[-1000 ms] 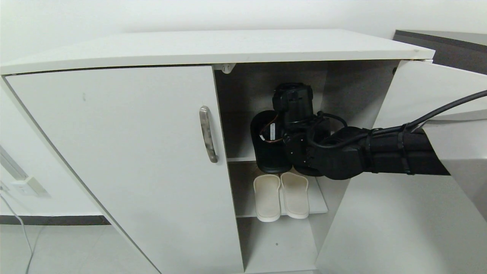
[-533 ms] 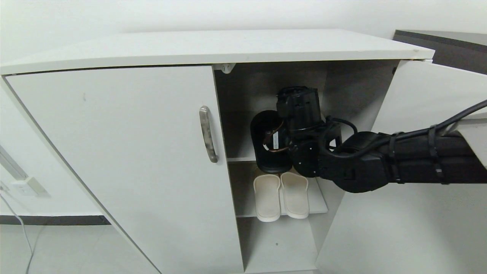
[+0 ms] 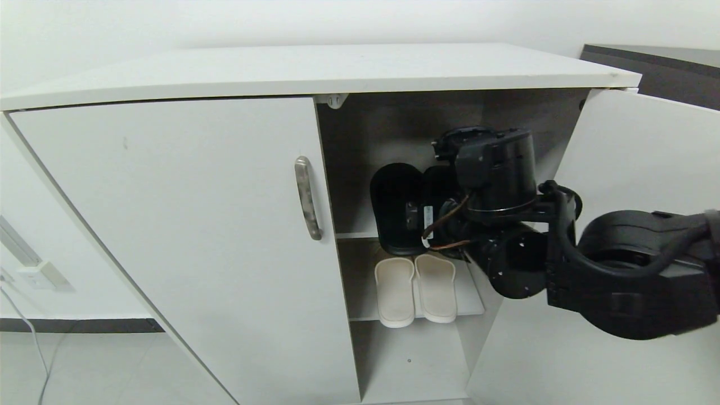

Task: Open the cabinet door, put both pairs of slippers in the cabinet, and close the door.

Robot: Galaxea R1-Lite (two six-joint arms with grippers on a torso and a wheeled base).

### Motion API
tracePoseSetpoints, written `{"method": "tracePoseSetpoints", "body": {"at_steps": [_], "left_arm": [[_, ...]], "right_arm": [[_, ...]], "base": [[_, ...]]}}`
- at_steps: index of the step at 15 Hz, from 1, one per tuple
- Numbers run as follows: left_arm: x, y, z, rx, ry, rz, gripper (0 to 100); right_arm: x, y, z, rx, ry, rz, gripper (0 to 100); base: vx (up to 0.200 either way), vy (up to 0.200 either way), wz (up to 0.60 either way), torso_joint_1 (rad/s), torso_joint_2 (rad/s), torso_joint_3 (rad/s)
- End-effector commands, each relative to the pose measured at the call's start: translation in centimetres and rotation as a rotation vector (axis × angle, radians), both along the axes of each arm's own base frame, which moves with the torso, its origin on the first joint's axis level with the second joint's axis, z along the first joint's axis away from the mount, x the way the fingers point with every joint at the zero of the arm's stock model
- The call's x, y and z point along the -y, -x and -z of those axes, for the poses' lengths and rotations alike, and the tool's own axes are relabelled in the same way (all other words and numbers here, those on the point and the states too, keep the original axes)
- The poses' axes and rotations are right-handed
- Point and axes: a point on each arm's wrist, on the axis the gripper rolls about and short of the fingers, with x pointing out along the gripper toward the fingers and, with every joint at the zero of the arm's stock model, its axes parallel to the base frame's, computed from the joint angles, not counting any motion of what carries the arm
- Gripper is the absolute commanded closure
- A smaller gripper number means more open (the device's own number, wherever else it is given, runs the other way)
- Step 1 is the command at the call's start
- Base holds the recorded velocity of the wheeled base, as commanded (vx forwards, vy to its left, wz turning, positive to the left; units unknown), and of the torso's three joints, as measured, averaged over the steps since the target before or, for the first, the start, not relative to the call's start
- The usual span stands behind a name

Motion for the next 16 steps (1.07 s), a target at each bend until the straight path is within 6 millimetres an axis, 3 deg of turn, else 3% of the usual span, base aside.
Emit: {"method": "tracePoseSetpoints", "body": {"at_steps": [1, 4, 8, 9, 16], "left_arm": [[0.0, 0.0, 0.0, 0.000, 0.000, 0.000, 100], [0.0, 0.0, 0.0, 0.000, 0.000, 0.000, 100], [0.0, 0.0, 0.0, 0.000, -0.001, 0.000, 100], [0.0, 0.0, 0.0, 0.000, -0.003, 0.001, 100], [0.0, 0.0, 0.0, 0.000, -0.001, 0.001, 100]], "right_arm": [[1.9, 3.3, -1.2, 0.008, -0.032, -0.079, 0], [3.7, 6.9, 0.0, -0.026, -0.066, -0.241, 0], [5.6, 8.5, 1.0, -0.015, -0.106, -0.329, 0], [5.6, 8.5, 1.2, -0.019, -0.108, -0.345, 100], [3.9, 7.5, 4.0, -0.069, -0.061, -0.359, 100]], "base": [[0.000, 0.000, 0.00, 0.000, 0.00, 0.000], [0.000, 0.000, 0.00, 0.000, 0.00, 0.000], [0.000, 0.000, 0.00, 0.000, 0.00, 0.000], [0.000, 0.000, 0.00, 0.000, 0.00, 0.000], [0.000, 0.000, 0.00, 0.000, 0.00, 0.000]]}}
